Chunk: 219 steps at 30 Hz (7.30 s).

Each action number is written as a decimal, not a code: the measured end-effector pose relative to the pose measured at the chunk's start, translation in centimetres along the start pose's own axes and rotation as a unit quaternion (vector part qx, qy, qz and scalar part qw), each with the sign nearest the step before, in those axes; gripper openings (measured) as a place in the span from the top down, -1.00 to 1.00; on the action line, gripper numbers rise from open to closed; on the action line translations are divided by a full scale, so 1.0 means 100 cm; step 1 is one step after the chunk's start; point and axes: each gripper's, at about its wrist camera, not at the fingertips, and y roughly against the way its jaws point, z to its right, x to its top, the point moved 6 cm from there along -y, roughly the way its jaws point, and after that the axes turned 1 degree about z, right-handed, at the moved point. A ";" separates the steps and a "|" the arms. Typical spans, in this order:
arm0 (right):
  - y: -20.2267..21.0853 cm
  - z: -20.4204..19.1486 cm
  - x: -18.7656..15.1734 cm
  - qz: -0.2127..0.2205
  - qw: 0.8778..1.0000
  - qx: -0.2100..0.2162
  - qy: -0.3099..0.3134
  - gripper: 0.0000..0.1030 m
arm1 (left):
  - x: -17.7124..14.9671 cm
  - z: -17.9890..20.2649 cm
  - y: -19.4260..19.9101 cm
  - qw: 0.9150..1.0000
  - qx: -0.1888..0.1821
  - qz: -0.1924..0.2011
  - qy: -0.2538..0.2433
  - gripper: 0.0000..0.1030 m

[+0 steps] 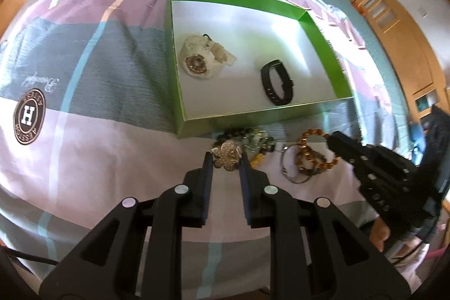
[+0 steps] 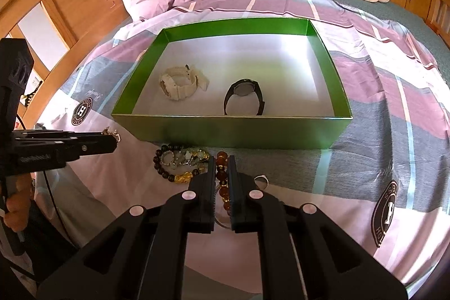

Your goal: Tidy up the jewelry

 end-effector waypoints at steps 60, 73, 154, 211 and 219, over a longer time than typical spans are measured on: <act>0.003 0.052 0.011 0.019 0.996 -0.029 -0.083 -0.34 | -0.004 0.059 -0.029 0.977 0.141 0.056 -0.150 -0.48; -0.056 0.027 -0.051 -0.114 0.989 -0.096 0.014 -0.34 | -0.009 0.027 -0.081 0.982 0.158 -0.016 -0.107 -0.49; -0.037 0.030 -0.031 -0.063 0.993 -0.098 0.001 0.99 | -0.020 0.035 -0.046 0.986 0.151 0.013 -0.072 0.80; -0.042 0.057 -0.056 -0.125 0.984 -0.127 0.001 0.66 | -0.032 0.061 -0.054 0.981 0.146 0.001 -0.128 0.80; -0.008 0.040 -0.029 -0.039 0.996 -0.078 -0.001 0.86 | -0.027 0.076 -0.017 0.984 0.112 0.048 -0.133 0.80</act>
